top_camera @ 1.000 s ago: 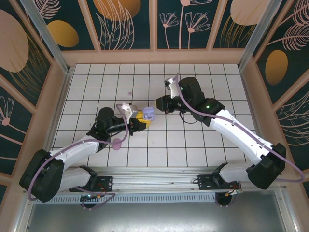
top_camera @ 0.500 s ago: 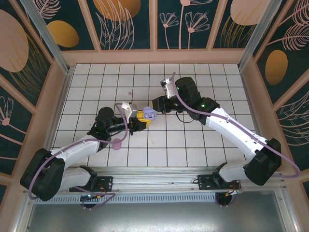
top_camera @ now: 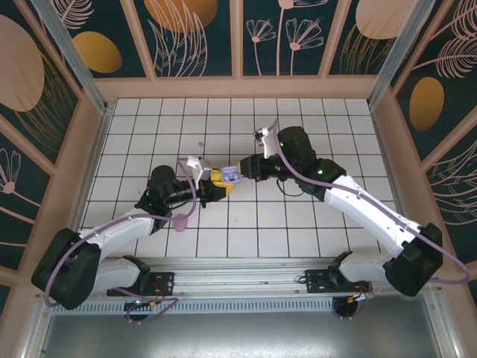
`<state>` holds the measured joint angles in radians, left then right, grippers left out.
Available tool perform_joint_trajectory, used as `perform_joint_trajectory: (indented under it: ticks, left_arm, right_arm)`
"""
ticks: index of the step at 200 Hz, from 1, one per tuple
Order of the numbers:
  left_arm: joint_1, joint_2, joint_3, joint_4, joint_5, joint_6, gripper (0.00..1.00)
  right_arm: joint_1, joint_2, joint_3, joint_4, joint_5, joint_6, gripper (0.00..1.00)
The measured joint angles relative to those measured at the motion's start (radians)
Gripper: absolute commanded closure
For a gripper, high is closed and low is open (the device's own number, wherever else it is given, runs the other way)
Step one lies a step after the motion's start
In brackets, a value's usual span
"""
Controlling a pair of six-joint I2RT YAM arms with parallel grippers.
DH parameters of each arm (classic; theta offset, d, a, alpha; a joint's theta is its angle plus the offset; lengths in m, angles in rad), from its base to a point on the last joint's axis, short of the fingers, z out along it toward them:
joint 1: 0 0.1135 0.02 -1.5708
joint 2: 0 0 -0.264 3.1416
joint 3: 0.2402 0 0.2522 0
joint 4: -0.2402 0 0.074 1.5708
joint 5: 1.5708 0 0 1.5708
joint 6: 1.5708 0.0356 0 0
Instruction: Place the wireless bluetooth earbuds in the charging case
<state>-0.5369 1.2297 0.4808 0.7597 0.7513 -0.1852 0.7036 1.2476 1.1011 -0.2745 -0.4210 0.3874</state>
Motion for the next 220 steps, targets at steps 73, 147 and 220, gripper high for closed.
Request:
perform_joint_trajectory:
  ticks: [73,147,220]
  left_arm:
    - [0.0,0.0,0.0,0.022,-0.003,-0.004,1.0]
    - [0.0,-0.02,0.0,0.022,-0.004,-0.004,1.0]
    - [0.0,-0.031,0.006,0.02,-0.027,-0.004,1.0]
  right_arm:
    - [-0.003,-0.074,-0.088,0.065,0.014,0.07,0.74]
    - [-0.044,0.037,0.055,0.051,0.001,0.055,0.73]
    - [-0.017,0.111,0.071,-0.005,-0.104,0.004,0.64]
